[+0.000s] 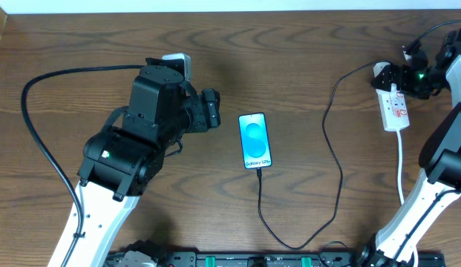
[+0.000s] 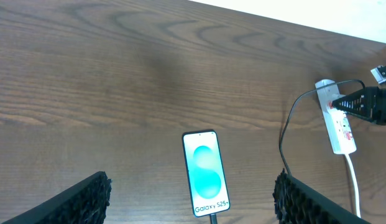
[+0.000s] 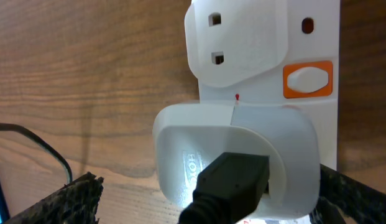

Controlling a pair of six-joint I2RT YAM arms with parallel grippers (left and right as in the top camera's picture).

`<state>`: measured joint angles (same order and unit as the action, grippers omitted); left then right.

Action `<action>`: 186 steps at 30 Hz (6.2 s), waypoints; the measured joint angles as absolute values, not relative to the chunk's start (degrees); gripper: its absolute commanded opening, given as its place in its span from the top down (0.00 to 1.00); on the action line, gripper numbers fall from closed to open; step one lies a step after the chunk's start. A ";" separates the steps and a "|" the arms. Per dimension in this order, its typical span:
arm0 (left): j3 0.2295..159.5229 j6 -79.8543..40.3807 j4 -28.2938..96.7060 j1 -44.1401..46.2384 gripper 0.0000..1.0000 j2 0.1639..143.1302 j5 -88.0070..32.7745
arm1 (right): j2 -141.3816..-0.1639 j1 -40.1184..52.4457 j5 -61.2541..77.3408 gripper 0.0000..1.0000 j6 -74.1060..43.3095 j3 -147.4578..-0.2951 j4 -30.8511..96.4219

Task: Plug charger to phone and switch on socket

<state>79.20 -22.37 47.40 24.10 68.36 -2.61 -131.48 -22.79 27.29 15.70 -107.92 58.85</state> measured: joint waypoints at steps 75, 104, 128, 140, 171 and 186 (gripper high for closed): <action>79.20 -22.37 47.40 24.10 0.16 68.36 -2.61 | -133.73 -23.55 28.88 0.01 15.64 -114.17 64.93; 79.20 -22.37 47.40 24.10 0.16 68.36 -2.61 | -133.01 -23.55 29.76 0.01 15.59 -110.41 60.97; 79.20 -22.37 47.40 24.10 0.16 68.36 -2.63 | -133.80 -23.24 26.59 0.01 14.09 -114.91 65.08; 79.20 -22.37 47.40 24.10 0.16 68.36 -2.61 | -133.21 -22.70 25.50 0.01 14.13 -111.07 62.28; 79.20 -22.37 47.40 24.10 0.16 68.36 -2.63 | -131.37 -23.51 29.69 0.01 12.64 -107.44 59.77; 79.20 -22.37 47.40 24.10 0.16 68.36 -2.63 | -129.23 -21.34 18.48 0.01 -1.02 -110.63 64.47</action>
<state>79.20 -22.37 47.40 24.10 68.36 -2.63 -129.23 -21.34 18.48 -1.02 -110.63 64.47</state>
